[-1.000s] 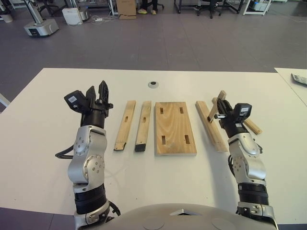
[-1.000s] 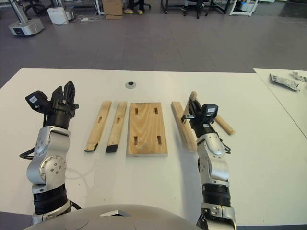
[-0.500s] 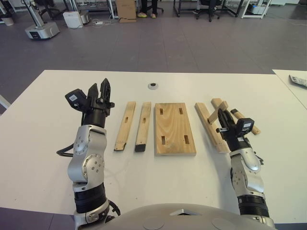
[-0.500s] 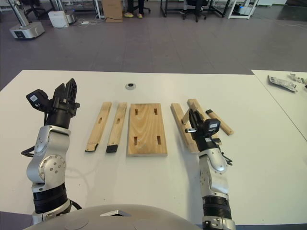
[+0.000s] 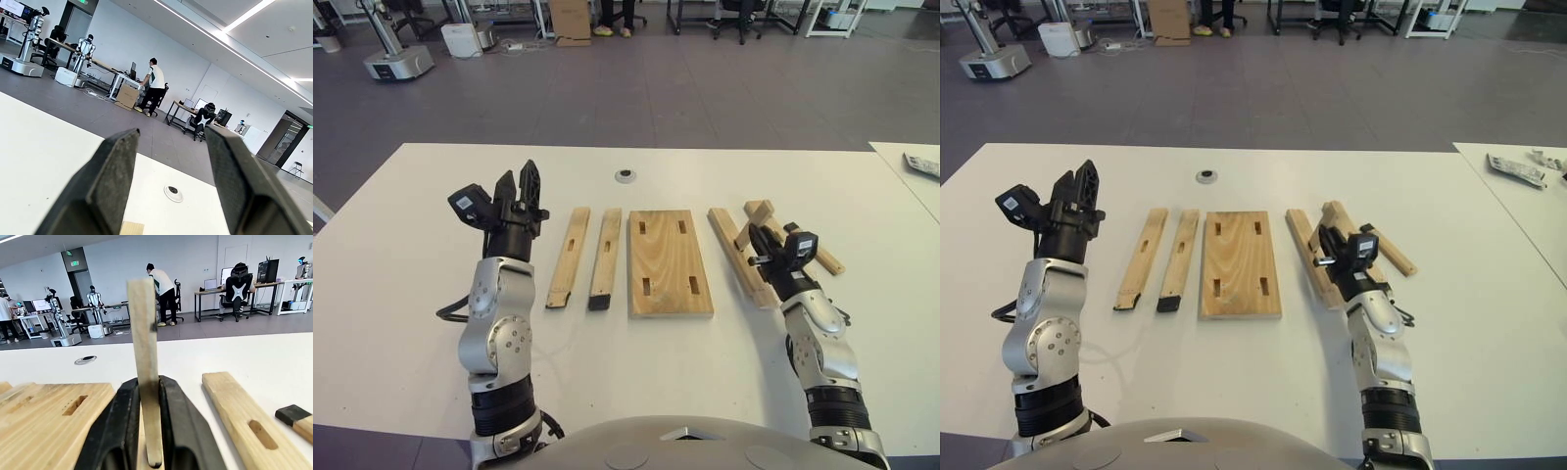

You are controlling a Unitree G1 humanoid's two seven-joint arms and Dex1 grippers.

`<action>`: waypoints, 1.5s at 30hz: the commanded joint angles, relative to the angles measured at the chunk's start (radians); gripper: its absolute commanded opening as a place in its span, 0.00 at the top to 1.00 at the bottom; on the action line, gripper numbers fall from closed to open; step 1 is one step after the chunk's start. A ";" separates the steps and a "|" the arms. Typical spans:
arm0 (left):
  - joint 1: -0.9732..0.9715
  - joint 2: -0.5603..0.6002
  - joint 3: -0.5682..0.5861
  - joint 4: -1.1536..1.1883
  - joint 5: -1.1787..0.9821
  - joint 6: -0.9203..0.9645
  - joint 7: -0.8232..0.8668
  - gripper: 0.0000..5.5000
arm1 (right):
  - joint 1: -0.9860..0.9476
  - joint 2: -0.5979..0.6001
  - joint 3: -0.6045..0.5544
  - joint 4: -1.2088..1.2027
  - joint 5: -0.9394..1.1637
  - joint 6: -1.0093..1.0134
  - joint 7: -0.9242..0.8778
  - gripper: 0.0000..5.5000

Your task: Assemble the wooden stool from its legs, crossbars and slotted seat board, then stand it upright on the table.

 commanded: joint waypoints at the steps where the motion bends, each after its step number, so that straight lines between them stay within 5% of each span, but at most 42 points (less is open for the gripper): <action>1: 0.005 -0.007 -0.005 0.002 0.012 -0.020 0.009 0.56 | 0.068 0.010 0.036 0.054 -0.028 0.128 -0.020 0.92; 4: 0.004 -0.011 -0.008 0.004 0.016 -0.026 0.007 0.56 | 0.060 0.005 0.034 0.042 -0.022 0.136 -0.025 0.92; 14: 0.037 -0.039 -0.022 -0.015 0.037 -0.051 0.024 0.56 | 0.038 -0.041 0.025 0.002 -0.049 0.199 -0.020 0.54; 27: 0.185 -0.090 -0.074 -0.123 0.079 -0.105 0.093 0.56 | 0.047 -0.281 0.035 -0.242 -0.042 0.539 0.101 0.53; 32: 0.221 -0.095 -0.099 -0.137 0.082 -0.134 0.116 0.56 | 0.031 -0.331 0.050 -0.194 -0.059 0.558 0.154 0.40; 38: 0.220 -0.078 -0.114 -0.126 0.079 -0.150 0.130 0.56 | 0.050 -0.404 0.098 -0.212 -0.078 0.650 0.224 0.40; 45: 0.187 -0.031 -0.102 -0.106 0.073 -0.028 0.179 0.56 | 0.051 -0.390 0.084 -0.259 -0.063 0.754 0.187 0.60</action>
